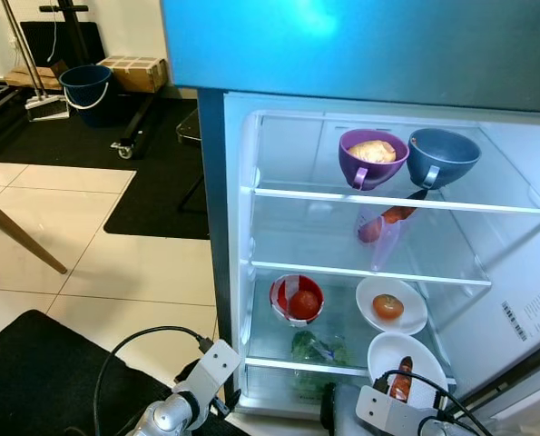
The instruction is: Restocking fridge
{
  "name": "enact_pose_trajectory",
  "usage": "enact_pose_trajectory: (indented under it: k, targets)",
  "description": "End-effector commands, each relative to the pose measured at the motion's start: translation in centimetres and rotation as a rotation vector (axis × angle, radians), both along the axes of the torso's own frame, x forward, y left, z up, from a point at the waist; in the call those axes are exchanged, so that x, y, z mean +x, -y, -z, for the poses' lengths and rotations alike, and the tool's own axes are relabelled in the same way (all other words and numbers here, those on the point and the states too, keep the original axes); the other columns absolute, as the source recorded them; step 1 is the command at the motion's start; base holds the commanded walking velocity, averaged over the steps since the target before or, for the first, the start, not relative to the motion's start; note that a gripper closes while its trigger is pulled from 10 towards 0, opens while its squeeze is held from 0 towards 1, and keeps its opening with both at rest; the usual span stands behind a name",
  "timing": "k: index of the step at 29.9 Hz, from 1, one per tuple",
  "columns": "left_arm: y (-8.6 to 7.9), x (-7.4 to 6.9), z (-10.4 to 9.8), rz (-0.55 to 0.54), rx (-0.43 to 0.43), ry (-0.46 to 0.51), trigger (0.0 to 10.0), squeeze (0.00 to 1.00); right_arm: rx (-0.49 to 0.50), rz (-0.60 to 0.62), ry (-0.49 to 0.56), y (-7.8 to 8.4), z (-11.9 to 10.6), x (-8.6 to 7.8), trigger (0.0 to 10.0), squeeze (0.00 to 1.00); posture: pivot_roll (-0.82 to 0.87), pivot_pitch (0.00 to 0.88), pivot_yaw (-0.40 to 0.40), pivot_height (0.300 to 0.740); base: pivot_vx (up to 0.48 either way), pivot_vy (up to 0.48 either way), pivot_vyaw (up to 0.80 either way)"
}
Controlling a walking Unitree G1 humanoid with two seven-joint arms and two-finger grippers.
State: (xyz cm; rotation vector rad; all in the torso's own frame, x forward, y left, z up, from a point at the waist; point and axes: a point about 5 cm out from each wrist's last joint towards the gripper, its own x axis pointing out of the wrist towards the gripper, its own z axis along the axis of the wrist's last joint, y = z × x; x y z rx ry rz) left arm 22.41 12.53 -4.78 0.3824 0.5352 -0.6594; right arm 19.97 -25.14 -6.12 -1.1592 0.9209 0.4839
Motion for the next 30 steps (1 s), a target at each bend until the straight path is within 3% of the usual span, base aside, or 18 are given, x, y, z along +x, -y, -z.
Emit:
enact_pose_trajectory:
  k: [1,17,30]
  targets:
    - [0.4,0.2,-0.2,0.022,0.002,0.017,10.0,0.0,-0.012,-0.009,0.029,0.3,-0.4,0.5,10.0,0.0,0.03,0.0,-0.045,0.497,0.0,0.0,0.0]
    - [1.4,1.0,-1.1,0.068,-0.034,0.081,10.0,0.0,-0.059,-0.094,0.083,1.0,-2.3,3.1,10.0,0.0,0.02,0.0,-0.045,0.488,0.0,0.0,0.0]
    - [2.3,0.3,-1.7,0.146,-0.101,0.15,10.0,0.0,-0.072,-0.131,0.061,1.6,-3.6,4.3,10.0,0.0,0.02,0.0,-0.05,0.488,0.0,0.0,0.0]
